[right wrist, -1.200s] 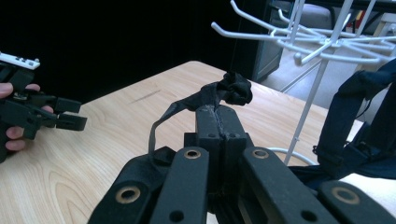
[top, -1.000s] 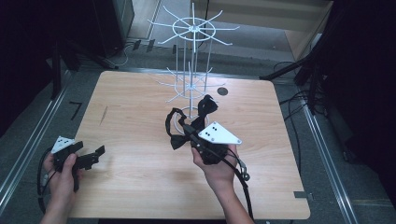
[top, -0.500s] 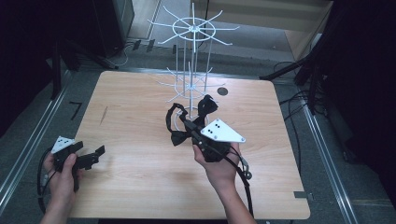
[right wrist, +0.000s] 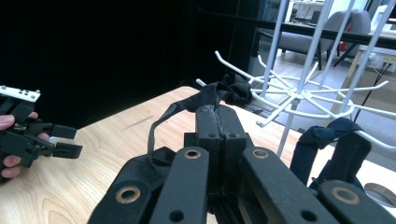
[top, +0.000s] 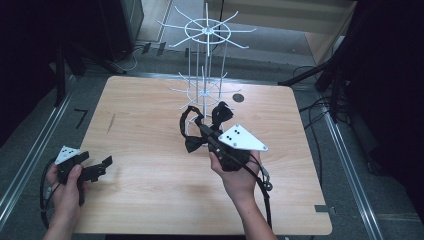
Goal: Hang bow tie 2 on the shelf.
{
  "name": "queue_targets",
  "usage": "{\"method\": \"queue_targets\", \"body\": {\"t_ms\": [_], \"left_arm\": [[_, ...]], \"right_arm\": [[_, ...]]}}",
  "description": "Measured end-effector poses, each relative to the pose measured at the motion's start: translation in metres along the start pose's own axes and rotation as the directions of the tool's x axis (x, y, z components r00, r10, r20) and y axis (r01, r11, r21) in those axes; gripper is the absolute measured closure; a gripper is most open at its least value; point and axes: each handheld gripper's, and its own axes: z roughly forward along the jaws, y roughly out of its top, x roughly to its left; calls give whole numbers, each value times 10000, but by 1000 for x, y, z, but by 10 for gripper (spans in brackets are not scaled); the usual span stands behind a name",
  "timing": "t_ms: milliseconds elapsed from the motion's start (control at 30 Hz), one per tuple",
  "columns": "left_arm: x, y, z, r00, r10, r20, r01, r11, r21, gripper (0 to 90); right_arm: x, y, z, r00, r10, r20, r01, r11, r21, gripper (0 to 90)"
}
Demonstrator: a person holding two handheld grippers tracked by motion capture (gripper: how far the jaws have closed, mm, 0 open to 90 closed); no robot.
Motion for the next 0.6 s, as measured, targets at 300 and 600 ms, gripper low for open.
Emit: {"method": "queue_targets", "body": {"t_ms": [300,600], "left_arm": [[0,0,0,10000,20,-15,-20,10000,32,77],[0,0,0,10000,38,-18,-38,10000,21,77]], "right_arm": [[-7,2,-4,9998,59,167,-57,9999,-116,900],[-12,1,-5,9994,138,313,-133,9998,-136,900]]}}
